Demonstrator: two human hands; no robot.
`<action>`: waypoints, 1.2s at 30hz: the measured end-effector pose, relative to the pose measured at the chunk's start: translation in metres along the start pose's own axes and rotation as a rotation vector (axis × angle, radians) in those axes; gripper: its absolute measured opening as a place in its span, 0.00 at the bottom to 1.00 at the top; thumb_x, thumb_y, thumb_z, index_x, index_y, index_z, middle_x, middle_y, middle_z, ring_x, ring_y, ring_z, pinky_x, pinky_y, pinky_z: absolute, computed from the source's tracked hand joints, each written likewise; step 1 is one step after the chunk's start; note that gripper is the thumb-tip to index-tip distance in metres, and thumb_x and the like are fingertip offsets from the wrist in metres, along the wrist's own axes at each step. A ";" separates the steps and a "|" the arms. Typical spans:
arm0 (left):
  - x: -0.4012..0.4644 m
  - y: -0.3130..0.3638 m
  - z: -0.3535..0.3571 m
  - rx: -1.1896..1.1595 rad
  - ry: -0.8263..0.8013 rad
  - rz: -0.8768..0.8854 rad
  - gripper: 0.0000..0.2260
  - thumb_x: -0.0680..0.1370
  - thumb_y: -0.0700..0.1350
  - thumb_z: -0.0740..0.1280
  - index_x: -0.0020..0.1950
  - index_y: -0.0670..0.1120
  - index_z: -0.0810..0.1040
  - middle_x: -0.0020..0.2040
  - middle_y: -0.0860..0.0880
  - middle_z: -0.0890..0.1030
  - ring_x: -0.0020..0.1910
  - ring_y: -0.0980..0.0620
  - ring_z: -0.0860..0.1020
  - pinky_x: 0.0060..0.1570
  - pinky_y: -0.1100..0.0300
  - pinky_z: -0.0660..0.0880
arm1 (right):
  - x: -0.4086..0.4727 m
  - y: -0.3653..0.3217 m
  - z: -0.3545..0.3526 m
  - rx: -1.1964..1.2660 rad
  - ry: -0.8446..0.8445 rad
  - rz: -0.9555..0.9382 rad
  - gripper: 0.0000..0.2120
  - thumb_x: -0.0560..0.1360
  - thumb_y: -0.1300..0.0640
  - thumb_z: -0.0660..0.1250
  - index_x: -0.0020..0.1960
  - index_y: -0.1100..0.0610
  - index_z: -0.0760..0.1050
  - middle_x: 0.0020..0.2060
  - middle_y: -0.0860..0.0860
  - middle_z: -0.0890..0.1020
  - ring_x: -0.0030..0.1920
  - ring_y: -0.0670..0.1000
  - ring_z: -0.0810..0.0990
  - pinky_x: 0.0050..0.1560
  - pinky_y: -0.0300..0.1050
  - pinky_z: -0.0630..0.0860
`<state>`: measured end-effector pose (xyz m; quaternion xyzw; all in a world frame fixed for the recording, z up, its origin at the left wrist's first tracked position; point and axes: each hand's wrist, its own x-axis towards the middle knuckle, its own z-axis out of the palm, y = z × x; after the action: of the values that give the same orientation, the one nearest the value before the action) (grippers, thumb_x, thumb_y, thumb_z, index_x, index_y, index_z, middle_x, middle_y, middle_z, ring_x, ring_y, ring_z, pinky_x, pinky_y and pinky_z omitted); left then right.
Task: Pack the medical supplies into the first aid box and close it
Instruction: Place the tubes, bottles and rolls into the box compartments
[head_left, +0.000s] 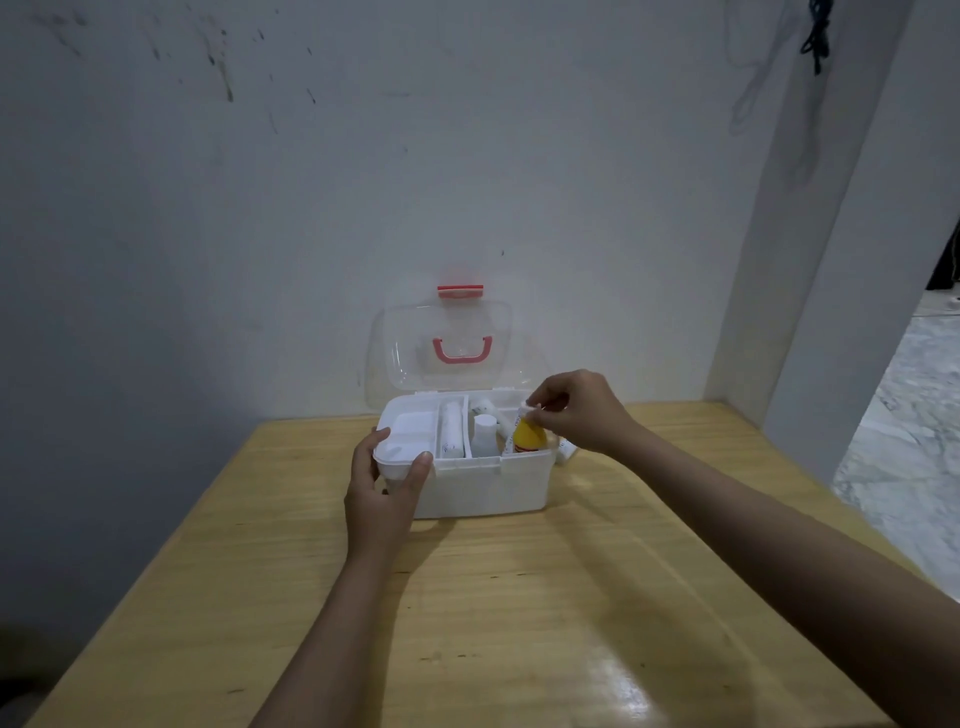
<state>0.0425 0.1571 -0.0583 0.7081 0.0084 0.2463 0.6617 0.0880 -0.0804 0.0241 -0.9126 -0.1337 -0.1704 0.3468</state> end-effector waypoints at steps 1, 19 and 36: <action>0.000 -0.001 0.000 0.000 0.002 0.000 0.23 0.71 0.48 0.73 0.64 0.53 0.71 0.62 0.56 0.74 0.59 0.56 0.73 0.44 0.71 0.71 | 0.000 0.002 -0.001 0.014 -0.006 0.006 0.08 0.69 0.60 0.74 0.47 0.59 0.84 0.42 0.54 0.85 0.42 0.49 0.82 0.47 0.44 0.80; 0.001 -0.006 0.007 0.002 0.060 0.020 0.22 0.72 0.43 0.71 0.64 0.53 0.70 0.61 0.55 0.74 0.56 0.59 0.73 0.45 0.70 0.73 | 0.033 0.128 0.027 -0.068 0.046 0.424 0.20 0.69 0.59 0.72 0.61 0.54 0.77 0.57 0.56 0.80 0.52 0.50 0.78 0.51 0.41 0.71; 0.002 -0.008 0.010 0.004 0.075 0.040 0.22 0.72 0.39 0.71 0.64 0.49 0.72 0.60 0.55 0.74 0.52 0.75 0.72 0.42 0.76 0.72 | 0.054 0.138 0.038 -0.076 -0.023 0.292 0.07 0.68 0.48 0.74 0.42 0.50 0.81 0.45 0.49 0.84 0.47 0.49 0.79 0.41 0.42 0.70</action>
<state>0.0505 0.1495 -0.0649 0.6998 0.0195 0.2858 0.6544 0.1954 -0.1479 -0.0613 -0.9367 0.0031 -0.1128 0.3314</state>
